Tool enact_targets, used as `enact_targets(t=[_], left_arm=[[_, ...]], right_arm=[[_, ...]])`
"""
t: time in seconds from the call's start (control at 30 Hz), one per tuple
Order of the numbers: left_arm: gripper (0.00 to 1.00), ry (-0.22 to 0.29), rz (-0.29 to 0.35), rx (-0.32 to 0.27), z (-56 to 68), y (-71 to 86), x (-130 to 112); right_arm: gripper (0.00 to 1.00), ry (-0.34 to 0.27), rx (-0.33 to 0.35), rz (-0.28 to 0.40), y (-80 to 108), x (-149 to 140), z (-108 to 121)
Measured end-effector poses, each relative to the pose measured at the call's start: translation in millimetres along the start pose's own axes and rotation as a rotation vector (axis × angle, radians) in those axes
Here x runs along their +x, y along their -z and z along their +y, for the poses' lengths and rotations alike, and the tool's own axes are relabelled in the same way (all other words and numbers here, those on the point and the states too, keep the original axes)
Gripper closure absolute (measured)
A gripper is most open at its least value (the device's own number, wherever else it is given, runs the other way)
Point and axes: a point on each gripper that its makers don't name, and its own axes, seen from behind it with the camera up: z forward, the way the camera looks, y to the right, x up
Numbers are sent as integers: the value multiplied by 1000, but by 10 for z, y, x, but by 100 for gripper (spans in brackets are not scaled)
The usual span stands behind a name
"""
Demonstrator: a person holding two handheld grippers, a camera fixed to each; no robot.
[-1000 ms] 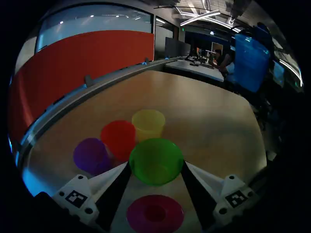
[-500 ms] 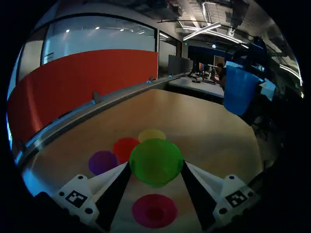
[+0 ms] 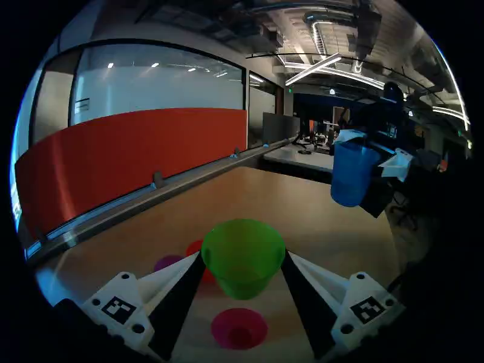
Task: Pour water
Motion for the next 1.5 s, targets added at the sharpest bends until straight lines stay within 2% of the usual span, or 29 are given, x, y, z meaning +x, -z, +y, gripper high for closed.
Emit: enact_targets(t=[0.2,0.5,1.07,1.27,1.5], left_arm=[[12,5,67,9,-8,183,180],[12,41,160,-2,28,387,397],[12,13,194,4,74,532,449],[12,7,211,-11,139,566,436],[12,8,201,-16,198,583,352]], right_arm=[[8,4,3,1,-5,14,-28],[8,8,10,2,-35,37,-81],[8,15,17,-2,-91,54,-127],[8,19,24,-6,-113,55,-143],[8,29,24,-13,-162,54,-113]])
